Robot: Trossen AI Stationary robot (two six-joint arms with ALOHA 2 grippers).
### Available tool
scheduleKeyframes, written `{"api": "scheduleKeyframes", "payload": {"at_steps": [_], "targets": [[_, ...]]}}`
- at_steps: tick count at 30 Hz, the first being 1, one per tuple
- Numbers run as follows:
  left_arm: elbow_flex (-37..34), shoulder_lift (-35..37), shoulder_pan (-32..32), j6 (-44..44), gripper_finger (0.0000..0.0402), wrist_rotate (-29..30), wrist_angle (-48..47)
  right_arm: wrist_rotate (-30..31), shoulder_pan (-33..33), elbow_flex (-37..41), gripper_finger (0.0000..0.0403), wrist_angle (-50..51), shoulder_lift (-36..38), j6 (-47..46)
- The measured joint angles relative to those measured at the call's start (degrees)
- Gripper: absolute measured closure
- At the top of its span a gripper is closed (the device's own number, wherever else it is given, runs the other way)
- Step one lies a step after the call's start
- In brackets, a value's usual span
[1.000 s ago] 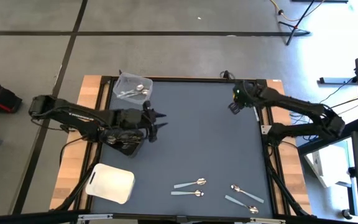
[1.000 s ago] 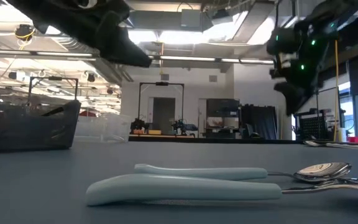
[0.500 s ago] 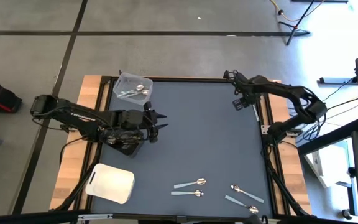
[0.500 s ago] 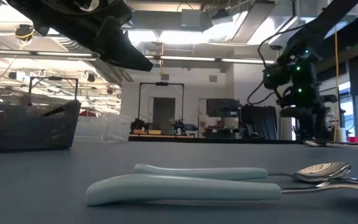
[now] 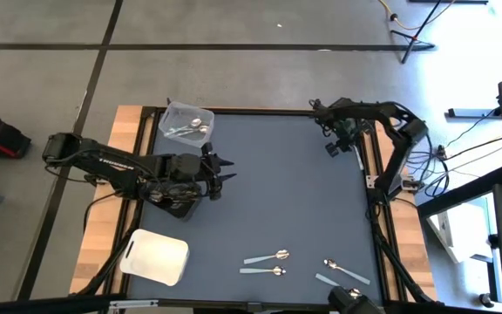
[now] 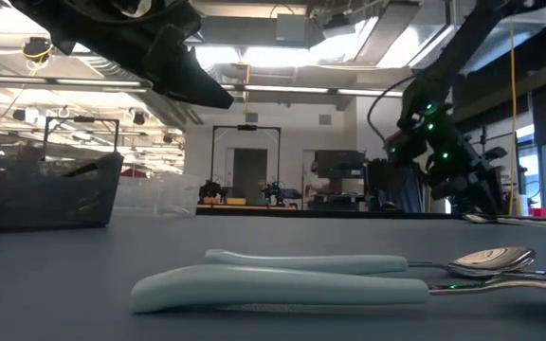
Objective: Sort silverware by color (type)
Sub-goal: Put the green spoon into the transparent bin
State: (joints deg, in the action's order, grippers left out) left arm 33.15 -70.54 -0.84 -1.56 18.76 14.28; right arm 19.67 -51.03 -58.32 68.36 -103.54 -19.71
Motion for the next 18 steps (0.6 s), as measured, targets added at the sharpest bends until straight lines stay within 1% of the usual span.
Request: {"api": "scheduleKeyframes", "payload": {"at_steps": [6,9,11,14,18], "targets": [[0.0,0.0,-0.04,0.08,0.0236,-0.02,-0.05,0.67,-1.67,-4.98,0.0327,2.33,-6.71,-0.02],[0.0,0.0,-0.11,0.11,0.0236,-0.13,-0.08,1.08,-2.03,-6.98,0.0328,4.34,-8.91,0.26],[0.0,0.0,-0.11,0.11,0.0236,-0.33,-0.06,2.44,-2.8,-8.36,0.0328,5.03,-10.09,0.21],[0.0,0.0,-0.11,0.12,0.0236,-0.33,-0.06,2.14,-3.86,-10.55,0.0329,5.8,-11.62,-1.06],[0.0,0.0,-0.48,1.44,0.0236,-0.43,-0.11,2.28,-4.17,-11.78,0.0329,5.49,-12.97,-0.21]]}}
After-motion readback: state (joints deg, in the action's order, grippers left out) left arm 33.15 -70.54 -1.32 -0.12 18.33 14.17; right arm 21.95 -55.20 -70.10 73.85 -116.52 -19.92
